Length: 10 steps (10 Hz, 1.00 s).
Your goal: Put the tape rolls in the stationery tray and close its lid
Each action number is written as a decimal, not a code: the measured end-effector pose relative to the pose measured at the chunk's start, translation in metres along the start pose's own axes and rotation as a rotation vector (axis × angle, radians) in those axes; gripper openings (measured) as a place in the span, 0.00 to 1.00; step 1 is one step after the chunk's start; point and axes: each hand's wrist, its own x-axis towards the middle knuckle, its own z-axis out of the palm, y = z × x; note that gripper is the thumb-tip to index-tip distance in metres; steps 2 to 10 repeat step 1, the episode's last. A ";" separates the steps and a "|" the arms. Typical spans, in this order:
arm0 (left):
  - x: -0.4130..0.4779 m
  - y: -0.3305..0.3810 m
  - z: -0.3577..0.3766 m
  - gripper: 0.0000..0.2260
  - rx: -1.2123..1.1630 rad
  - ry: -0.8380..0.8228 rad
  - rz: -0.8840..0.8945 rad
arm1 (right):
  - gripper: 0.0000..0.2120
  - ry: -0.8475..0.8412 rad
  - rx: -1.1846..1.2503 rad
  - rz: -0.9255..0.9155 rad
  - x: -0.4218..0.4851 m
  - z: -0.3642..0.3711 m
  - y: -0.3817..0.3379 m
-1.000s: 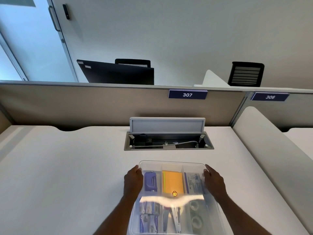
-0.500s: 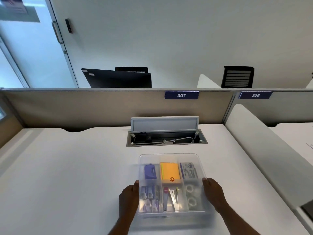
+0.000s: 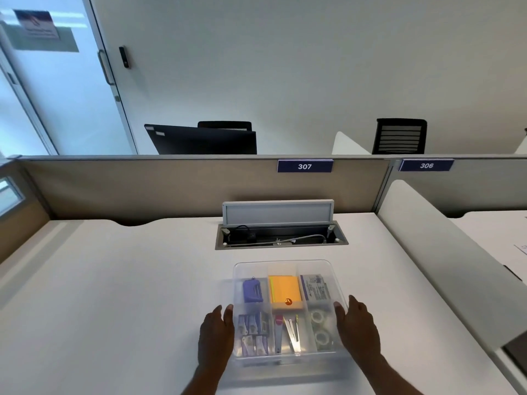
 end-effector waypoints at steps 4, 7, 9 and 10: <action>-0.001 0.004 0.001 0.25 0.131 -0.012 0.144 | 0.35 0.027 -0.182 -0.258 -0.003 0.003 -0.006; -0.001 0.004 0.001 0.25 0.131 -0.012 0.144 | 0.35 0.027 -0.182 -0.258 -0.003 0.003 -0.006; -0.001 0.004 0.001 0.25 0.131 -0.012 0.144 | 0.35 0.027 -0.182 -0.258 -0.003 0.003 -0.006; -0.001 0.004 0.001 0.25 0.131 -0.012 0.144 | 0.35 0.027 -0.182 -0.258 -0.003 0.003 -0.006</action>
